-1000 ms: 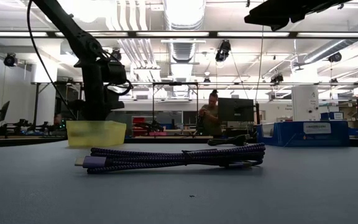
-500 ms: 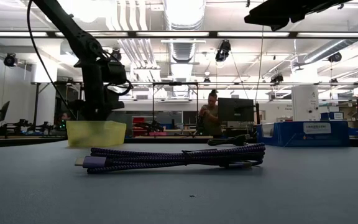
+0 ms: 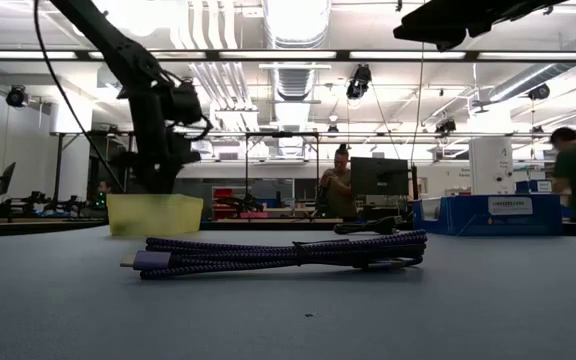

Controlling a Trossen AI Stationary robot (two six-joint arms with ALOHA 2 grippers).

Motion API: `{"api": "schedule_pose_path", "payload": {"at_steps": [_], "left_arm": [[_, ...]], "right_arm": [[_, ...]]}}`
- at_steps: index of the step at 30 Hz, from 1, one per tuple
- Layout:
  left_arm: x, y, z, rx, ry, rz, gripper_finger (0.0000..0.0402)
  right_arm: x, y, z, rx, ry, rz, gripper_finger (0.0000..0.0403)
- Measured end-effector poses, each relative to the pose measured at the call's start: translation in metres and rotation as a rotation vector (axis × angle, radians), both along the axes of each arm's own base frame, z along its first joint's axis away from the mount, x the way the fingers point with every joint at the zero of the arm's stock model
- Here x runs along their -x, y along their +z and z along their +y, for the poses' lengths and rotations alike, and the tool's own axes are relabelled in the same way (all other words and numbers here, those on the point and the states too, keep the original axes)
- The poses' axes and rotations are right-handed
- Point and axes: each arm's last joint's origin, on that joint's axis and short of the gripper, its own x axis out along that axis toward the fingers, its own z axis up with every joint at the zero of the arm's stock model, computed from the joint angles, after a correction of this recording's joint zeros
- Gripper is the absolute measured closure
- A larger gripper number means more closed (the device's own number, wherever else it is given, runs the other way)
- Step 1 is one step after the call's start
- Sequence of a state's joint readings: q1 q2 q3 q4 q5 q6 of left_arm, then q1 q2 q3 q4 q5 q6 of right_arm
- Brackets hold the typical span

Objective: Pick and place USB-C Cables
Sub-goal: Put the black charger cable into the yellow bin

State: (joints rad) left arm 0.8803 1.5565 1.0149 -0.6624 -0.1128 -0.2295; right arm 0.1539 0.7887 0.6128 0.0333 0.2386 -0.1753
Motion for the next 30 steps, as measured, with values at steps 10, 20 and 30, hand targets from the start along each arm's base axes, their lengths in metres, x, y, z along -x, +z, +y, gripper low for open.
{"api": "schedule_pose_path", "payload": {"at_steps": [10, 20, 30], "left_arm": [[0.002, 0.046, -0.027, -0.133, -0.051, -0.12, 0.0307], [-0.032, 0.079, -0.092, -0.232, -0.241, -0.305, 0.0307], [-0.081, 0.09, -0.187, -0.365, -0.509, -0.461, 0.0308]], "right_arm": [[0.001, -0.005, 0.0, -0.062, -0.018, 0.035, 0.0225], [0.003, -0.019, 0.0, -0.15, -0.047, 0.067, 0.0225], [0.009, -0.049, -0.001, -0.274, -0.1, 0.137, 0.0225]]}}
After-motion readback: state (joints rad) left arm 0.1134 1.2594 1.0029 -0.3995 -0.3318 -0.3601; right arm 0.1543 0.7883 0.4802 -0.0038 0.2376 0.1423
